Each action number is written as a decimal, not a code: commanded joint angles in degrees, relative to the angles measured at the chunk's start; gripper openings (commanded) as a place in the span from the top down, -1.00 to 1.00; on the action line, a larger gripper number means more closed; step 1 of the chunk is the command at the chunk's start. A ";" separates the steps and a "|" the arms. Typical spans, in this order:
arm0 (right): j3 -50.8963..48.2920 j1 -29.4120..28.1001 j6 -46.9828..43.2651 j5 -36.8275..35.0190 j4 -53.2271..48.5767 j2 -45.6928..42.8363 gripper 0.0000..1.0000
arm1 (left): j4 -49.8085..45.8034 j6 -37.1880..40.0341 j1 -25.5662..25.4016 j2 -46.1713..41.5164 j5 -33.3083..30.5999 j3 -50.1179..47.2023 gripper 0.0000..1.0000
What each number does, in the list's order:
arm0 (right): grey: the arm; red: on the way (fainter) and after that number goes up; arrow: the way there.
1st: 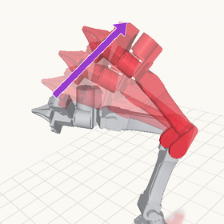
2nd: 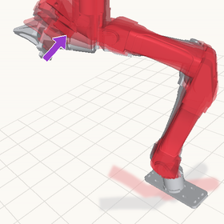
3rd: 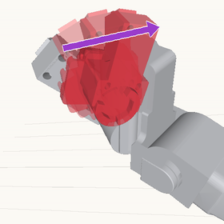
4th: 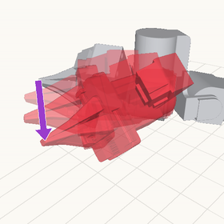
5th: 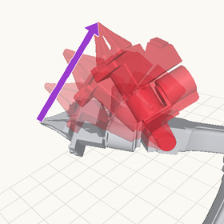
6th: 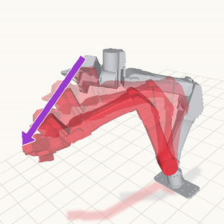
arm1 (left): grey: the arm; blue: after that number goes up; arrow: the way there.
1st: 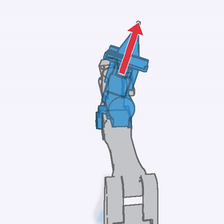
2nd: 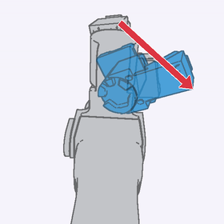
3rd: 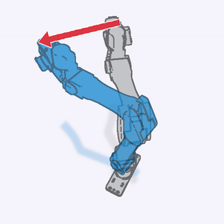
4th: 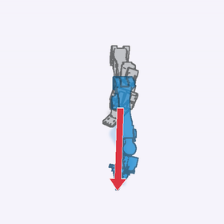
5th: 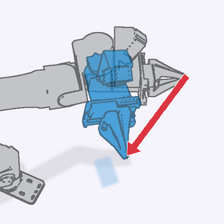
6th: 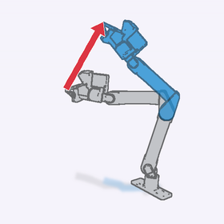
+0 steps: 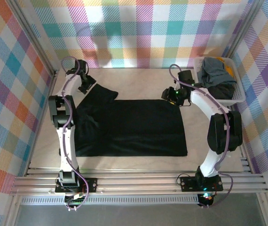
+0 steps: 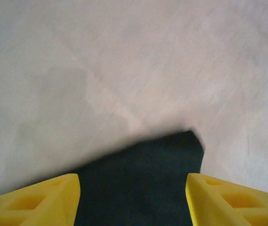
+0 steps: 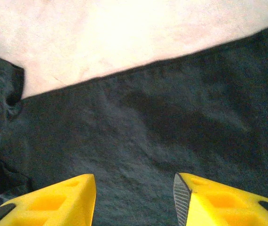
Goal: Fold and stack the t-shirts
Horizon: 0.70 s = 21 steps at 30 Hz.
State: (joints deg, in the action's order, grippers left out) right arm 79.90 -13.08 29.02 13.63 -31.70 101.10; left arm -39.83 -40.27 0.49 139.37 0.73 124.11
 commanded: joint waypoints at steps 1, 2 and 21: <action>2.28 -0.01 -1.38 3.29 -1.97 0.04 0.03 | -0.39 7.71 -1.33 4.84 -3.46 9.06 -0.24; 2.07 -0.01 -1.05 3.38 -1.86 -0.05 0.03 | 0.02 9.21 -1.67 6.53 -4.46 11.04 -0.24; -2.79 -0.01 1.14 6.35 0.10 -0.83 0.05 | -5.86 11.44 -7.52 17.98 -14.37 19.47 -0.07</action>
State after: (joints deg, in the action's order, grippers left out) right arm 77.03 -13.08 29.71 18.74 -32.21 101.08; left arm -38.46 -29.71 -5.72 154.71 -12.88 142.87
